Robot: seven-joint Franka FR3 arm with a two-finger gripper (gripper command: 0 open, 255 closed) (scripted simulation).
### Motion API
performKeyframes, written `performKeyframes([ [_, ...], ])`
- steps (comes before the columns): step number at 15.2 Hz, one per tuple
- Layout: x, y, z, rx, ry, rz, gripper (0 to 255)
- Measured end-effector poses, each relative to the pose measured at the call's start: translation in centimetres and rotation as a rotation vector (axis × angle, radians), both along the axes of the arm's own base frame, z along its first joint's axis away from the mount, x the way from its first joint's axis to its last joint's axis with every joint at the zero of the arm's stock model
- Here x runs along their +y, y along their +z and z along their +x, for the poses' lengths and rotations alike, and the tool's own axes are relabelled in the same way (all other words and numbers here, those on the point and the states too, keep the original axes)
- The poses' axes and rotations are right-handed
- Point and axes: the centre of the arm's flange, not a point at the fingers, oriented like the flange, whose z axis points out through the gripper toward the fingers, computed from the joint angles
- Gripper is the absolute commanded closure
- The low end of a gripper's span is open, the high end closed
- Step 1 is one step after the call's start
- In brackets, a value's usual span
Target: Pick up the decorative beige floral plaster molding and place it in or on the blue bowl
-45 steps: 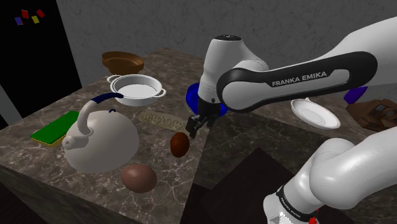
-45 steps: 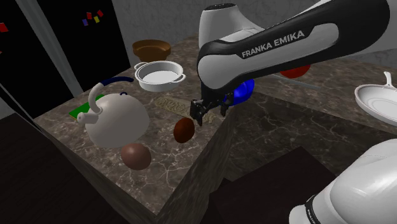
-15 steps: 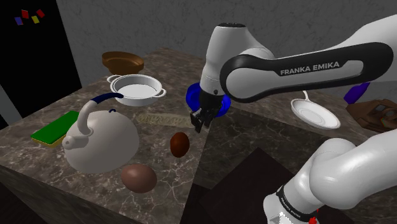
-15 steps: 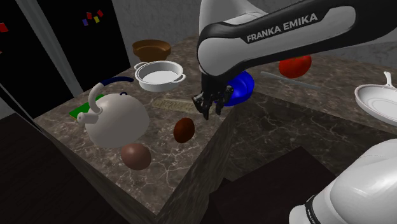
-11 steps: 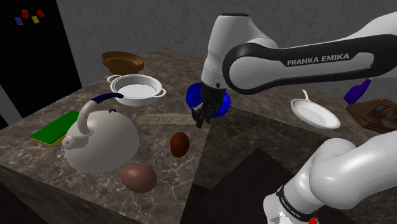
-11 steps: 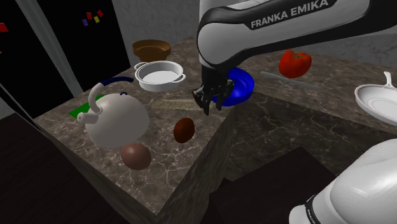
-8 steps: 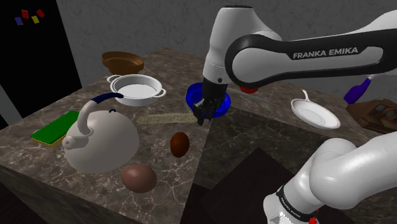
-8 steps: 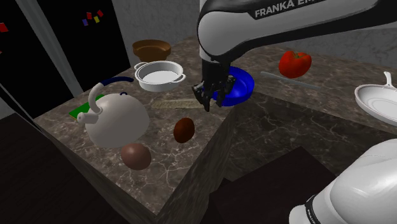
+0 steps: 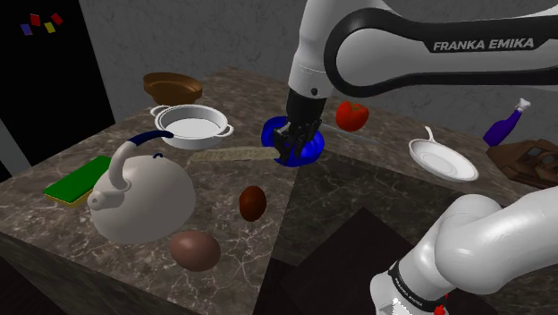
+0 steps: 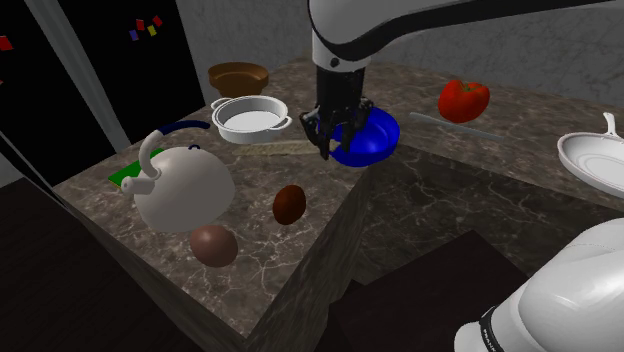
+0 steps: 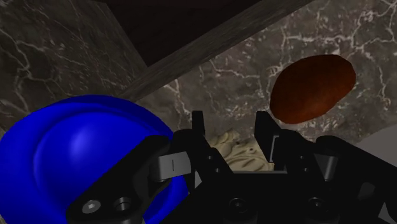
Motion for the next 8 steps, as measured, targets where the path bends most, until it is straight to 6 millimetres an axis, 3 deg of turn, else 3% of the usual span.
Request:
performKeyframes([
  [8,-0.1,4.1,0.1,0.0,0.0,0.0,255],
])
